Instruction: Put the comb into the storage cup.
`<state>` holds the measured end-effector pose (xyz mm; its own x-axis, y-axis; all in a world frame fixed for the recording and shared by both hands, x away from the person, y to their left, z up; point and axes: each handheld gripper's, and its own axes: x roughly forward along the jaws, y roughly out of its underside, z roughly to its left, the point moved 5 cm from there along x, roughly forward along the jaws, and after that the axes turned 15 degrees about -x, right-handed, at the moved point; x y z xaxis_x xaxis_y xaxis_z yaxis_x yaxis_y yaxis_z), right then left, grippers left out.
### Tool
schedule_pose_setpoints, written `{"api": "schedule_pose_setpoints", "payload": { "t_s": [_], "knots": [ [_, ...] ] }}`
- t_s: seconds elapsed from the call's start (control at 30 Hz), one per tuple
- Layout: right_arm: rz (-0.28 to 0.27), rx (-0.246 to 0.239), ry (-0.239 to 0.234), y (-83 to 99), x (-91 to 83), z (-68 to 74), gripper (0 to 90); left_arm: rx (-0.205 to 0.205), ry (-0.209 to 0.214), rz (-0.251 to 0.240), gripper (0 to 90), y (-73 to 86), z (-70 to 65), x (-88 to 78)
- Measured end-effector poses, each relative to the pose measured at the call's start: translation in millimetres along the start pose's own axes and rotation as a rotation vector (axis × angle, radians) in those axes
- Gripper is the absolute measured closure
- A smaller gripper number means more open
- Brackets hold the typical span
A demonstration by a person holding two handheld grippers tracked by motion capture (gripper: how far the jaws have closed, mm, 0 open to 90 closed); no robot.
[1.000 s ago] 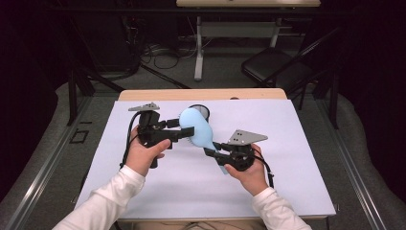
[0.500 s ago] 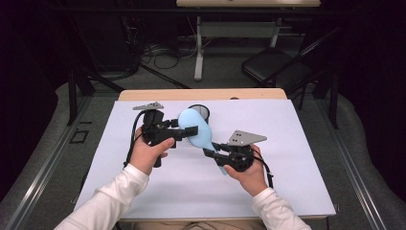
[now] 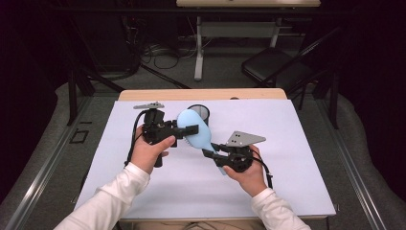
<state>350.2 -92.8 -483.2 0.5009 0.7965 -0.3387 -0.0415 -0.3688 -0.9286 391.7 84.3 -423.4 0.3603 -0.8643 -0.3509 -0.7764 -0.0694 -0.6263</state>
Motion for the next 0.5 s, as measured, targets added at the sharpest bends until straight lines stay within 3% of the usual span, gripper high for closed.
{"api": "schedule_pose_setpoints", "payload": {
  "t_s": [0.2,0.5],
  "knots": [
    [0.004,-0.007,-0.004,0.7,1.7,1.7,69.8,-0.002,0.001,0.005,28.6,-0.8,0.8,-0.8],
    [0.003,-0.012,-0.002,0.7,1.7,2.0,69.8,-0.051,0.018,0.030,33.8,-1.8,3.2,-2.2]
  ]
}}
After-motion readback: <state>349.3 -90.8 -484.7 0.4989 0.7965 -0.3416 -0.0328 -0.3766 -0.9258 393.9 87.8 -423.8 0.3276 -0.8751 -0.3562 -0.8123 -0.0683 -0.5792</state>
